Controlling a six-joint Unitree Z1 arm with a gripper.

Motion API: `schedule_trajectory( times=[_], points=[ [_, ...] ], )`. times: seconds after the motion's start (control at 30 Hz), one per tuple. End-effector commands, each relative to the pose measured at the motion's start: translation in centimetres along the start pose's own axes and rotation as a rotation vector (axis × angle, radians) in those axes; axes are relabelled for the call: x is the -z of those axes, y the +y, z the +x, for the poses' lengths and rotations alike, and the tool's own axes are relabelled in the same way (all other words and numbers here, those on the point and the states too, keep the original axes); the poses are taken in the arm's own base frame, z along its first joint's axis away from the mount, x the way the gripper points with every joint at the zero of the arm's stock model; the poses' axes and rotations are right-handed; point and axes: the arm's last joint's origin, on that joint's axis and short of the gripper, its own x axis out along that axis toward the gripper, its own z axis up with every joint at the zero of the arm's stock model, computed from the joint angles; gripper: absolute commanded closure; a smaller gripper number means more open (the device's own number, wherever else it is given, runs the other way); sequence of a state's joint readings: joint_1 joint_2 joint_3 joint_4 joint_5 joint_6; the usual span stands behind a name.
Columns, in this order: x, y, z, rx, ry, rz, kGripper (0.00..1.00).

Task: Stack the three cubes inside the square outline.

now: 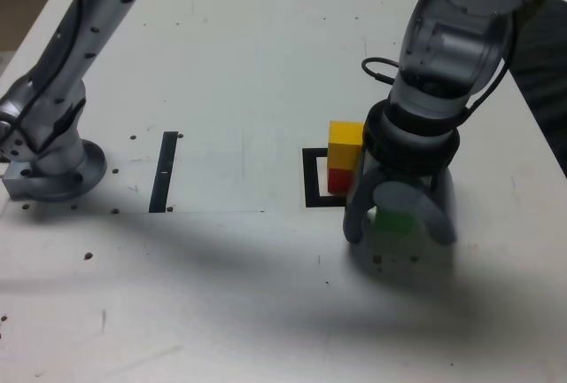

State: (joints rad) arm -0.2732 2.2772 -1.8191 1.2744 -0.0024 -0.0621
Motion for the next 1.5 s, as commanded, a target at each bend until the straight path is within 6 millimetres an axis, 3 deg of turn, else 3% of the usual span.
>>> schedule_trajectory(
  times=[0.0,0.3,0.4,0.93,1.23,1.47],
  points=[
    [-0.2,0.2,0.4,-0.003,0.010,-0.002,0.22],
    [-0.1,0.4,0.1,-0.019,0.013,-0.008,0.64],
    [-0.1,0.4,-0.1,-0.024,0.008,-0.008,0.73],
    [-0.2,0.0,-1.0,-0.016,-0.001,0.000,0.74],
    [-0.1,-1.2,-3.2,-0.014,-0.033,0.026,0.74],
    [1.3,-1.5,-5.8,-0.028,-0.056,0.028,0.74]
  ],
)
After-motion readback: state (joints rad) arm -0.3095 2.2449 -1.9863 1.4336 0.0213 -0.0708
